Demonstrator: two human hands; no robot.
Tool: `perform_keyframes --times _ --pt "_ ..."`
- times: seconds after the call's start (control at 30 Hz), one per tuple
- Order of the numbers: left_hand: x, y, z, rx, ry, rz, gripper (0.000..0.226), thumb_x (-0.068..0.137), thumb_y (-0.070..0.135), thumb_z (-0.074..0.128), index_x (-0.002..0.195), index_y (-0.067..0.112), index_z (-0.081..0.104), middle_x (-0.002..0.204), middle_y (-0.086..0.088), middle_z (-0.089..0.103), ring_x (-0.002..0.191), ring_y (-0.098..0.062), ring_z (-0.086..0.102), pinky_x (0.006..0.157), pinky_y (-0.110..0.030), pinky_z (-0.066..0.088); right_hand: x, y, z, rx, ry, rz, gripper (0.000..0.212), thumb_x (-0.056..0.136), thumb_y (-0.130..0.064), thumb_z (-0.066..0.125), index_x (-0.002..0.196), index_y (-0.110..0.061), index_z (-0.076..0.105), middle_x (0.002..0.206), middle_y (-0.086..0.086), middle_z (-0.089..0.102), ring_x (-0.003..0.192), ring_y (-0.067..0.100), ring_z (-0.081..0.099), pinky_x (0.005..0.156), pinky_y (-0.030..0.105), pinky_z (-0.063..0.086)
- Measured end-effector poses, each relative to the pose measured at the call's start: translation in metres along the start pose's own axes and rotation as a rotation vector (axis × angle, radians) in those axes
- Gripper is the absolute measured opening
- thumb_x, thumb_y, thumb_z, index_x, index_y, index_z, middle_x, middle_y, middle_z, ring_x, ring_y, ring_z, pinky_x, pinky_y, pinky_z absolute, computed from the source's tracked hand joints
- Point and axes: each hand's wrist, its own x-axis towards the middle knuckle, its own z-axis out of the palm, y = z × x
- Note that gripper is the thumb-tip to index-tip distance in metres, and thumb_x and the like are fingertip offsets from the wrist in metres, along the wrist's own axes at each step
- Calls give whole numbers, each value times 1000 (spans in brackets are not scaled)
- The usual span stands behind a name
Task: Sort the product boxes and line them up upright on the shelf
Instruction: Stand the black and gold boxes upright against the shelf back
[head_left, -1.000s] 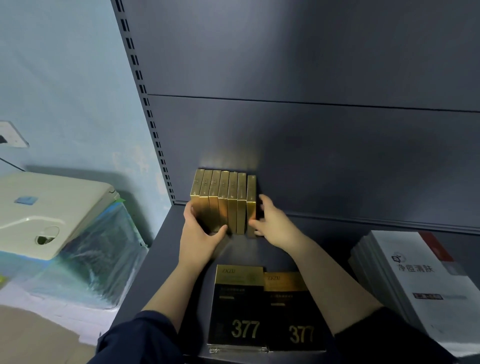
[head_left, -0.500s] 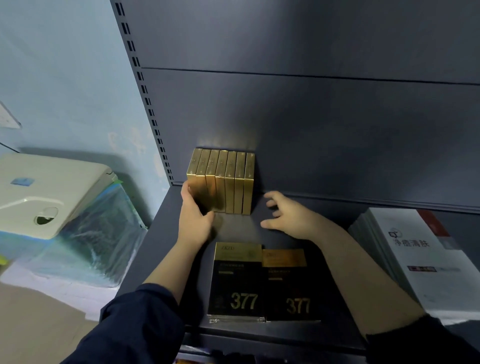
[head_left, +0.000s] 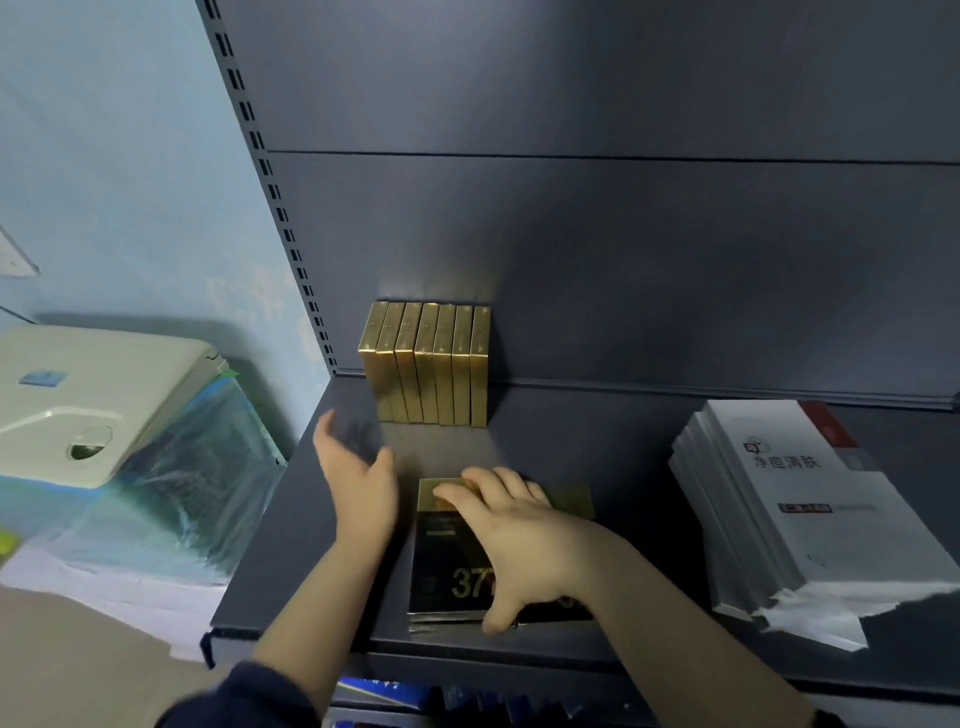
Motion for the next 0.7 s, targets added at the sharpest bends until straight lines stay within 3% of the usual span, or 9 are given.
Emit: perform_keyframes --times 0.07,0.13,0.2,0.3,0.37,0.43,0.57,0.63,0.7 --pt "-24 -4 -18 -12 -116 -83 47 89 -5 52 131 15 45 123 1 52 114 -18 50 89 -18 41 -6 9 -10 123 51 -30 118 61 -37 85 146 -42 2 152 -11 4 141 22 4 115 44 16" --pt "-35 -4 -32 -74 -226 -242 20 93 15 53 112 20 60 103 -2 63 102 -28 59 80 -32 47 -10 17 -18 217 115 -31 116 61 -40 85 144 -45 4 149 -18 5 140 18 4 114 46 18" --pt "-42 7 -39 -171 -389 -398 30 88 37 52 105 16 66 89 -6 69 83 -26 63 66 -36 49 -10 17 -23 205 202 -33 117 60 -41 85 145 -45 5 151 -18 2 141 16 0 115 46 15" --pt "-47 26 -48 -114 -601 -293 27 92 39 56 87 17 71 72 -2 68 63 -14 62 50 -28 45 -5 4 -25 148 261 -99 119 60 -42 85 147 -43 4 156 -16 -5 145 16 -9 115 46 5" --pt "-47 28 -54 -41 -568 -205 24 94 24 56 78 17 72 71 -3 70 63 -14 63 48 -27 45 -3 -2 -24 193 254 -105 122 61 -42 87 148 -44 1 157 -19 -9 146 13 -12 115 43 2" --pt "-44 23 -63 -33 -446 -240 26 95 17 55 75 14 72 66 -4 69 58 -15 61 45 -26 44 -3 0 -22 242 198 -54 128 60 -42 88 149 -44 -3 158 -21 -13 147 12 -12 116 43 3" --pt "-40 13 -87 -64 -227 -364 25 96 14 53 76 6 66 63 -9 65 48 -13 56 38 -20 42 -1 3 0 15 -84 57 139 58 -49 87 150 -36 -16 162 0 -20 148 25 -20 119 47 -5" --pt "-39 10 -98 -51 -210 -381 24 96 15 53 78 5 64 66 -9 65 54 -16 57 40 -22 44 2 -4 15 -87 -81 42 135 59 -46 87 151 -33 -11 162 6 -15 148 31 -17 120 48 -6" --pt "-38 11 -104 -35 -222 -359 23 96 10 50 76 4 61 62 -3 64 54 -12 58 41 -21 45 2 -7 18 -77 -16 7 126 61 -42 86 151 -35 -3 161 4 -3 147 31 -6 119 46 2"
